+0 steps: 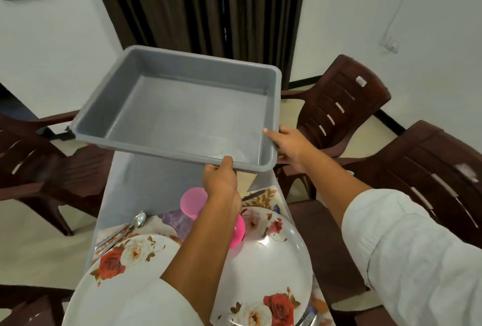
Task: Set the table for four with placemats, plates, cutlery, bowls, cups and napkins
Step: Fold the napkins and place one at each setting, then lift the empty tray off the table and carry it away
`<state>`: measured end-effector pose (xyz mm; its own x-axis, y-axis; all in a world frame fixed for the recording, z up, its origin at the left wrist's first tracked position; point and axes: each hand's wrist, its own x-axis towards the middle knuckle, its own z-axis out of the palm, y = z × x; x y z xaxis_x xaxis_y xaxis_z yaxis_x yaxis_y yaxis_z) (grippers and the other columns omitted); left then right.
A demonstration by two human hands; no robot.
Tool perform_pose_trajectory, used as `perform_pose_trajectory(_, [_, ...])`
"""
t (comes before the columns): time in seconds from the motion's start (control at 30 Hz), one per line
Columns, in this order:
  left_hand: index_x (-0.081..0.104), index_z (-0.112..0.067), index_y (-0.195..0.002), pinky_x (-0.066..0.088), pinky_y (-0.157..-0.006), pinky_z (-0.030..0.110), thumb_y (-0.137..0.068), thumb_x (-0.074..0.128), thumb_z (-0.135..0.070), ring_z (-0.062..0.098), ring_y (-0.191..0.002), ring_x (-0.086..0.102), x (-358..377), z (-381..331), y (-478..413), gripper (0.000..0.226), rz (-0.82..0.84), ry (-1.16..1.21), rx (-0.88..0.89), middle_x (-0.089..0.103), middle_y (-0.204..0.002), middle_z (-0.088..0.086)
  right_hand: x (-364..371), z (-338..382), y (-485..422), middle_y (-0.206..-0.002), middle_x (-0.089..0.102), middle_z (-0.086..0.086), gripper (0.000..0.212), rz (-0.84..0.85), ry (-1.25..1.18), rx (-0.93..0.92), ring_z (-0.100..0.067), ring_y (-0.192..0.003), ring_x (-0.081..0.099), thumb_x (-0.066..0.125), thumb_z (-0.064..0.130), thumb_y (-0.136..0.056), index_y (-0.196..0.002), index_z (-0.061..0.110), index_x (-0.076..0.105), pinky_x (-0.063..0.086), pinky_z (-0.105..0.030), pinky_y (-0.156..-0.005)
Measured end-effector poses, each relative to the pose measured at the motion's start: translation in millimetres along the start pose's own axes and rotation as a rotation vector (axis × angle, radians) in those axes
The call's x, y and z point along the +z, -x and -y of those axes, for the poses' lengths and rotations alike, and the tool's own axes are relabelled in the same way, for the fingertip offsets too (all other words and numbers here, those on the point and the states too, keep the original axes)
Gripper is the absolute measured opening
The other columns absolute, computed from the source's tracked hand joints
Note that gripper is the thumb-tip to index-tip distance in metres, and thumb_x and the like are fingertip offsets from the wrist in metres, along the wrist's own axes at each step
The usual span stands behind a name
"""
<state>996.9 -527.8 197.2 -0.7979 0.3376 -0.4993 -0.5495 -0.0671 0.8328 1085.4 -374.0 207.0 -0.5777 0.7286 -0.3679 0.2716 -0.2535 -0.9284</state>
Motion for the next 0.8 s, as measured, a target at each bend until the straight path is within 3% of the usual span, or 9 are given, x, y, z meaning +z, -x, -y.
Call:
perform_pose_trajectory(0.13, [0.057,-0.012,-0.087,0.055,-0.074,0.034,-0.086,0.063,-0.005,0.02,-0.081,0.061,8.4,12.2,29.2,0.009,0.131,-0.027,0.016,0.064,-0.084,0.005,-29.6,-0.4,36.8,-0.114,0.072,-0.01,0.026,-0.153,0.031,-0.098,-0.026,-0.099,0.071,0.063,0.021,-0.098,-0.122,0.01,0.064,0.062,-0.04,-0.08])
perform_pose_trajectory(0.27, [0.062,-0.01,-0.089,0.059,-0.079,0.031,-0.086,0.066,-0.006,0.021,-0.091,0.068,27.3,29.3,70.1,0.006,0.254,-0.019,0.04,0.069,-0.093,0.009,-74.4,-2.9,79.8,-0.103,0.073,-0.009,0.005,-0.296,0.033,-0.171,-0.032,-0.098,0.072,0.063,0.017,-0.097,-0.097,0.02,0.066,0.059,-0.054,-0.088])
perform_pose_trajectory(0.4, [0.064,-0.01,-0.105,0.06,-0.087,0.032,-0.091,0.068,-0.008,0.02,-0.103,0.071,51.5,50.1,120.1,0.015,0.361,-0.017,0.077,0.073,-0.11,0.009,-128.7,-10.6,123.6,-0.097,0.075,-0.009,0.005,-0.406,0.032,-0.168,-0.035,-0.091,0.073,0.065,0.022,-0.09,-0.095,0.022,0.068,0.06,-0.057,-0.081])
perform_pose_trajectory(0.47, [0.063,-0.013,-0.103,0.059,-0.092,0.036,-0.094,0.068,-0.01,0.019,-0.104,0.071,69.2,64.7,147.8,0.011,0.391,-0.013,0.092,0.072,-0.111,0.008,-166.7,-22.5,143.3,-0.096,0.076,-0.008,0.012,-0.444,-0.004,-0.168,-0.03,-0.089,0.074,0.066,0.024,-0.086,-0.096,0.022,0.07,0.061,-0.055,-0.08])
perform_pose_trajectory(0.63, [0.059,-0.012,-0.096,0.057,-0.096,0.044,-0.096,0.066,-0.013,0.019,-0.105,0.068,125.7,113.8,222.8,0.008,0.38,-0.019,0.062,0.069,-0.108,0.007,-270.8,-59.0,201.4,-0.099,0.075,-0.012,0.014,-0.519,-0.065,-0.157,-0.03,-0.089,0.074,0.064,0.018,-0.088,-0.099,0.012,0.07,0.062,-0.049,-0.08])
perform_pose_trajectory(0.8, [0.056,-0.009,-0.09,0.058,-0.094,0.048,-0.094,0.063,-0.004,0.024,-0.102,0.069,176.5,173.0,299.3,0.009,0.368,-0.002,0.034,0.068,-0.097,0.007,-370.0,-84.6,245.7,-0.1,0.075,-0.004,0.019,-0.521,-0.054,-0.152,-0.024,-0.091,0.074,0.068,0.024,-0.085,-0.103,0.018,0.07,0.063,-0.048,-0.081])
